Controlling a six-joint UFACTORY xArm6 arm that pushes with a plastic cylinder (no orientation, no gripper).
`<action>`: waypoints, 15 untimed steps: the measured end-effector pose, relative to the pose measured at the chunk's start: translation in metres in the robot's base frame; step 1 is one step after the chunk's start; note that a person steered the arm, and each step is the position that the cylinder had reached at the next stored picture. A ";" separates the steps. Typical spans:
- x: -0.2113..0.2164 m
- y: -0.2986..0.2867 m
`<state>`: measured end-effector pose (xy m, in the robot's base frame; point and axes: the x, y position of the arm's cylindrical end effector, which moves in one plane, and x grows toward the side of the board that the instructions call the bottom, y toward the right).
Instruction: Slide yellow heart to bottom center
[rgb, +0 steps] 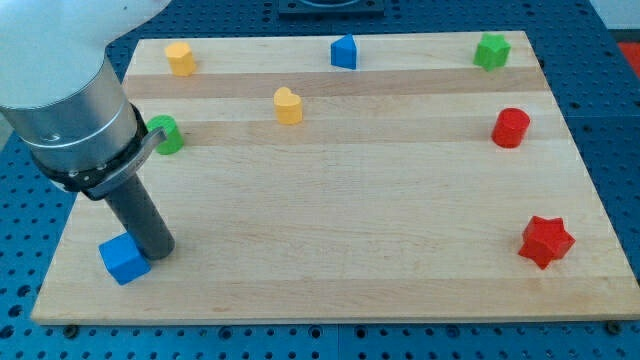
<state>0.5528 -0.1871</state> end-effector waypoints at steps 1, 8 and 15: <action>-0.020 0.024; -0.248 0.135; -0.199 0.103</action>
<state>0.3533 -0.0836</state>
